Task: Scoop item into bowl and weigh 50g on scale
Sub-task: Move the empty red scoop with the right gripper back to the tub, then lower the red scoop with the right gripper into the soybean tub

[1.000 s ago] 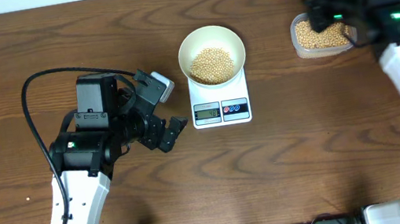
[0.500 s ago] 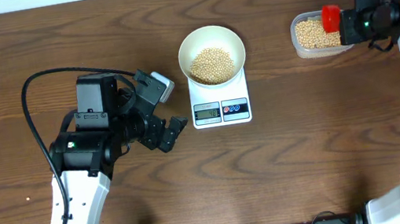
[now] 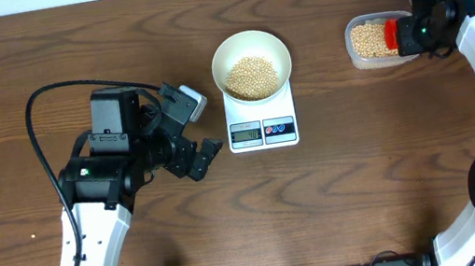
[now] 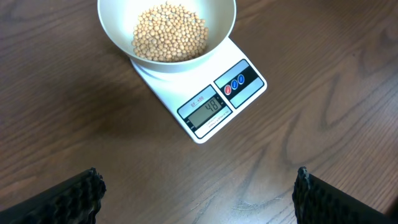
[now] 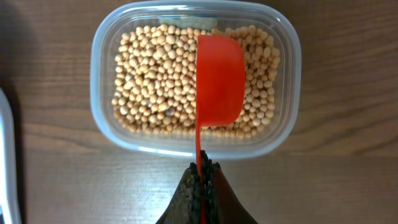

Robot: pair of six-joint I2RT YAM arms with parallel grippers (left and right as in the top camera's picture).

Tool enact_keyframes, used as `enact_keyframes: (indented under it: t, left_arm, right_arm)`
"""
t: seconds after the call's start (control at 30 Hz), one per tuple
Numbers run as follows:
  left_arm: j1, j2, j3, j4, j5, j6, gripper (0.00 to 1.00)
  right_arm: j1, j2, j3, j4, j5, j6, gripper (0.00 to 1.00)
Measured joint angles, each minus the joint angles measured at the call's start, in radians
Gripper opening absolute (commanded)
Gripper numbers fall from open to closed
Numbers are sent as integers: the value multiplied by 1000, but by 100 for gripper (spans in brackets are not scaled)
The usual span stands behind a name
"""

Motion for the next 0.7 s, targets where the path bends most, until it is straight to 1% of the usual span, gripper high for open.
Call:
enact_keyframes:
  t: [0.2,0.7]
  left_arm:
    - [0,0,0,0,0,0,99]
    - [0,0,0,0,0,0,99]
  right_arm:
    - [0,7,0,35,2,23,1]
    - [2,11,0,38,-39,30,1]
